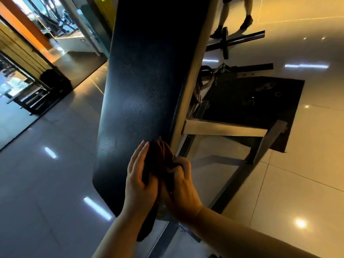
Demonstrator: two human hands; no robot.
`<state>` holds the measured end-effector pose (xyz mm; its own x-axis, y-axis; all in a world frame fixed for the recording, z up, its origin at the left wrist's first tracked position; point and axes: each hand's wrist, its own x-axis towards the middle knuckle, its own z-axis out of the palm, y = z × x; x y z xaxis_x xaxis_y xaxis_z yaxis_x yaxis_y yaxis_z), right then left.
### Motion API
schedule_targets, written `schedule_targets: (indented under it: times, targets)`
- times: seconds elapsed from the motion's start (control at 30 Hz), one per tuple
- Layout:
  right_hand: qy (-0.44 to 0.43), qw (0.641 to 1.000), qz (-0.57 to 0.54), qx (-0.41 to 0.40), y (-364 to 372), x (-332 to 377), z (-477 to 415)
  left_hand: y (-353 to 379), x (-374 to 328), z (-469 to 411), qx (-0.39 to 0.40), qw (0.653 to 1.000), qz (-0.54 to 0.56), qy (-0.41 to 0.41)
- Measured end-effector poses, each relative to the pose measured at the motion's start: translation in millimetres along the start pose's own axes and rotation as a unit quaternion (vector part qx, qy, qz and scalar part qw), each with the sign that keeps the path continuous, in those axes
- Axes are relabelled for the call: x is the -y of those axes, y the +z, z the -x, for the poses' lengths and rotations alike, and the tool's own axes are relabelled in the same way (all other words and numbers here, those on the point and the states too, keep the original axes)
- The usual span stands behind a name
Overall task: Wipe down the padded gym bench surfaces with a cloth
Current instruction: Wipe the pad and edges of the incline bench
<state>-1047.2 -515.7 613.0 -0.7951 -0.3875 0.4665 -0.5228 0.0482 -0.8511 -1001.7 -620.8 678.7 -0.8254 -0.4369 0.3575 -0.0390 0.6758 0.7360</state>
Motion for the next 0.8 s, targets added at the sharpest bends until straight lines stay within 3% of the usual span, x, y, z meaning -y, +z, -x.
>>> schedule_targets:
  times: [0.07, 0.13, 0.27, 0.33, 0.4, 0.47, 0.57, 0.63, 0.8]
  targets:
    - [-0.036, 0.998, 0.023, 0.052, -2.5, -4.7, 7.6, -1.2, 2.1, 2.7, 0.006, 0.997, 0.052, -0.049]
    - [-0.053, 0.997, 0.037, 0.046, -10.1, -5.2, -5.9, -2.7, 6.3, 4.6, 0.011, 0.993, 0.084, -0.077]
    - [-0.002, 0.988, -0.064, -0.143, -35.5, 1.7, -73.7, -0.6, 0.3, 1.1, 0.006, 0.992, 0.077, -0.101]
    - [0.028, 0.976, -0.094, -0.195, -40.7, -1.1, -91.3, 3.5, -5.6, 1.8, 0.004, 0.995, 0.044, -0.089]
    - [0.034, 0.985, -0.070, -0.155, -33.3, -4.5, -77.8, 8.2, -6.3, 3.1, 0.017, 0.997, 0.025, -0.068]
    - [0.029, 0.997, -0.044, -0.050, -20.8, -4.0, -40.2, 9.4, -0.2, 2.8, 0.020, 0.997, 0.036, -0.069]
    - [-0.109, 0.988, 0.074, 0.081, -10.6, -16.6, 10.9, 4.7, 12.1, 3.8, 0.018, 0.998, 0.014, -0.053]
    - [-0.159, 0.974, 0.138, 0.089, -13.3, -25.5, 6.3, 1.5, 15.7, 5.4, 0.042, 0.998, 0.016, -0.034]
    - [-0.100, 0.988, 0.103, 0.065, -8.5, -20.2, -7.4, 1.7, 15.5, 7.5, 0.055, 0.997, 0.001, -0.063]
